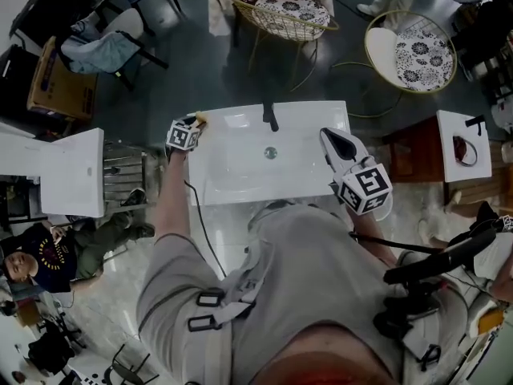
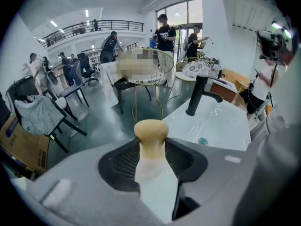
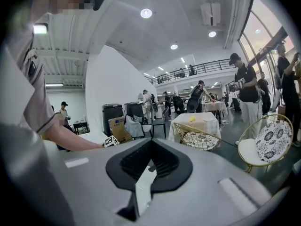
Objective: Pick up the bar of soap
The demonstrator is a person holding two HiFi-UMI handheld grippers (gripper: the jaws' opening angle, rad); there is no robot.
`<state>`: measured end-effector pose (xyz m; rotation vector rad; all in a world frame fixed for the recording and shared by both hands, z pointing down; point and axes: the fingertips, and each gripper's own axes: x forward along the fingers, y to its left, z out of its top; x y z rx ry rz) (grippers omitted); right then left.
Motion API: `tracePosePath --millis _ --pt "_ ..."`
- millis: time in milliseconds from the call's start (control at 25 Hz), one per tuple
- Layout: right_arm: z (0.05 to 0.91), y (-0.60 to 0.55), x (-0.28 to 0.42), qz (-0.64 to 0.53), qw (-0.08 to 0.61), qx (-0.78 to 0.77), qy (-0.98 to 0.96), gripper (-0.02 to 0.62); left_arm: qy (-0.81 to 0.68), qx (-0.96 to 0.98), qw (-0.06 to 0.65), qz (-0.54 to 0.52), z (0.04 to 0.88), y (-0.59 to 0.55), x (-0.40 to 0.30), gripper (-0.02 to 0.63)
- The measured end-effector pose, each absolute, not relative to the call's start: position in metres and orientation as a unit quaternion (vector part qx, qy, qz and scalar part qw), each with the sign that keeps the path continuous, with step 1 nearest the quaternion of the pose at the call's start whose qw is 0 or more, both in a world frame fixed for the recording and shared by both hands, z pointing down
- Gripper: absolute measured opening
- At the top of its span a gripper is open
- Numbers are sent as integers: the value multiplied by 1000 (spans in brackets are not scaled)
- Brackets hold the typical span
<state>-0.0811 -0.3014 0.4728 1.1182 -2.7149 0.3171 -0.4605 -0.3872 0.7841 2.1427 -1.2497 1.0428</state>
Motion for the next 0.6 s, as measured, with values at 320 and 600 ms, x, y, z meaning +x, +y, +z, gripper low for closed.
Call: tracePosePath --millis 320,600 --pt "478 -287 -91 107 104 350 -925 3 -487 739 185 427 804 -381 -470 -2" --pt "486 -286 -79 112 114 366 -917 3 -505 709 211 445 819 -422 -477 84"
